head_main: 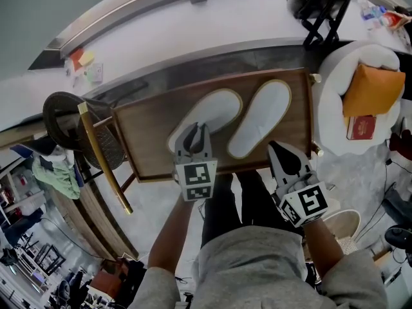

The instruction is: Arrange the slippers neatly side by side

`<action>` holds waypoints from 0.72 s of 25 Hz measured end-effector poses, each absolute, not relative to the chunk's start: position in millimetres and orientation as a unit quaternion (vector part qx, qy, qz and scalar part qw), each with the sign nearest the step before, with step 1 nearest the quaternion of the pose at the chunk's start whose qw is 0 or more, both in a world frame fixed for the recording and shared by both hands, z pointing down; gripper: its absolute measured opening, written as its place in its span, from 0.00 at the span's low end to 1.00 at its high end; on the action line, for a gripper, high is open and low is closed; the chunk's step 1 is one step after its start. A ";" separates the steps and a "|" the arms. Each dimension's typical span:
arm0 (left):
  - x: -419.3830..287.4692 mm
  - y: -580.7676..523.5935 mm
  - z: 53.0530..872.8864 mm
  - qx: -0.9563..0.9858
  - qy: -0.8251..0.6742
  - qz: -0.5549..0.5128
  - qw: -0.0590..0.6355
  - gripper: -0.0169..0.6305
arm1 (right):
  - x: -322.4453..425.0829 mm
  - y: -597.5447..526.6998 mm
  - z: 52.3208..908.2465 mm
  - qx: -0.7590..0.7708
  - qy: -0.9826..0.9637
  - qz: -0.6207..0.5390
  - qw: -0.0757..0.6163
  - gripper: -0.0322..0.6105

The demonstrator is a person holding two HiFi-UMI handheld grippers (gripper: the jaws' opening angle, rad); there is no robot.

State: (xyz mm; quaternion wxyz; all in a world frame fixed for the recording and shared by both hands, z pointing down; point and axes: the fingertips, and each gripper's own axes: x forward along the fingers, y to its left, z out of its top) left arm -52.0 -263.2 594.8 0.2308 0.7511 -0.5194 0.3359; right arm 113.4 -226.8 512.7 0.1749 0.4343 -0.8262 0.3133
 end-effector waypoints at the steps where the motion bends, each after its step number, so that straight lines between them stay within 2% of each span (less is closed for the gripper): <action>1: -54.3 -263.0 594.5 0.747 -0.525 0.333 0.237 0.12 | 113.1 -227.2 511.8 0.434 -0.827 0.313 0.174 0.09; 13: -87.6 -250.1 581.3 0.666 -0.618 0.278 0.313 0.10 | 102.2 -229.6 497.8 0.417 -0.842 0.299 0.167 0.09; 18: -106.4 -228.9 579.4 0.611 -0.652 0.251 0.372 0.10 | 91.7 -230.3 486.1 0.407 -0.851 0.288 0.165 0.09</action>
